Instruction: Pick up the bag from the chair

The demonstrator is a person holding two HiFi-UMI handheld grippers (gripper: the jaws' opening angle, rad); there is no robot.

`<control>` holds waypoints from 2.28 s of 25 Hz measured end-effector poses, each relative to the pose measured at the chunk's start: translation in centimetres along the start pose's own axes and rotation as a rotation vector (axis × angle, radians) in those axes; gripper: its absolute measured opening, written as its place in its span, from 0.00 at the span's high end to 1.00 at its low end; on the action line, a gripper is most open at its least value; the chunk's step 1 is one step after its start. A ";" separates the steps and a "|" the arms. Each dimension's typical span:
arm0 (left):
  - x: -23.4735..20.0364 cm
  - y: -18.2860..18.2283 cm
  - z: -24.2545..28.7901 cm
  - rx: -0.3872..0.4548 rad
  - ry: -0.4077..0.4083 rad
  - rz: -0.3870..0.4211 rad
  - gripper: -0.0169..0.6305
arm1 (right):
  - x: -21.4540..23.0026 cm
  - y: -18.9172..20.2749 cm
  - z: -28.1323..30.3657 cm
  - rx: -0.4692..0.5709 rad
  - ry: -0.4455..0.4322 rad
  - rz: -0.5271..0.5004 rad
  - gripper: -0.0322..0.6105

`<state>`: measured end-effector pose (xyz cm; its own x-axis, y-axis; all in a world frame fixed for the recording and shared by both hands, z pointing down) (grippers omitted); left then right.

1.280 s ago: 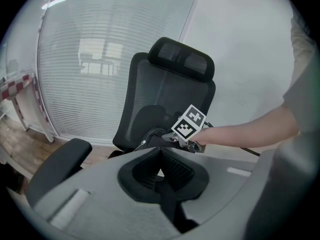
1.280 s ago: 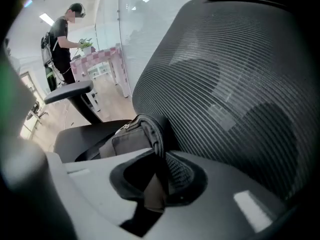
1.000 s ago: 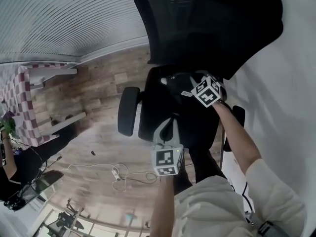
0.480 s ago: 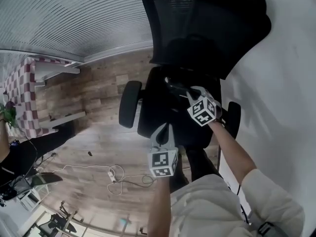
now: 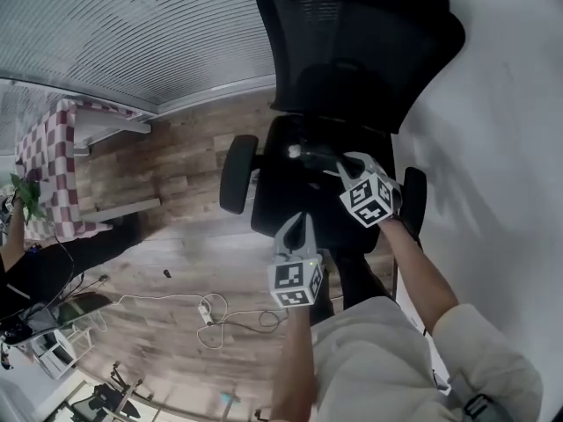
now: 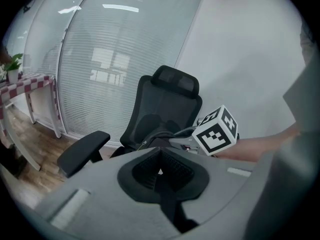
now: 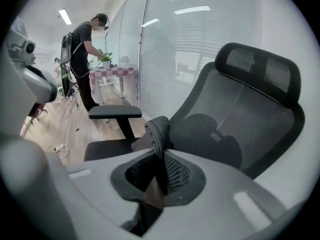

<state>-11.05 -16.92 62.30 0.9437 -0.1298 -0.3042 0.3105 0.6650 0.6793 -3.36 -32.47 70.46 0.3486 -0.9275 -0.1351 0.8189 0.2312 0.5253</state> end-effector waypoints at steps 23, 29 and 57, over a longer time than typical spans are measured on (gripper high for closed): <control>1.6 -4.3 -11.7 0.096 0.191 0.147 0.96 | -5.1 -6.8 -18.8 0.026 0.059 -0.183 0.90; 2.9 -4.1 -13.8 0.077 0.224 0.231 0.96 | -7.6 -6.6 -21.3 0.016 0.040 -0.116 0.90; 10.3 -5.6 -22.0 0.148 0.366 0.387 0.96 | -4.9 -11.9 -32.8 0.026 0.051 -0.257 0.90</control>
<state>-5.59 -5.78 40.69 0.8991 0.3851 -0.2080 -0.0135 0.4995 0.8662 0.12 -20.99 37.27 0.1539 -0.9385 -0.3090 0.8719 -0.0181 0.4894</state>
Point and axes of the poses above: the fingertips, and each gripper's own axes: z forward along the fingers, x to its right, y out of its underside, the point moved 4 cm from there along -z, backward along the fingers, and after that the axes turned 8 degrees about -x, right-handed, at the moved point
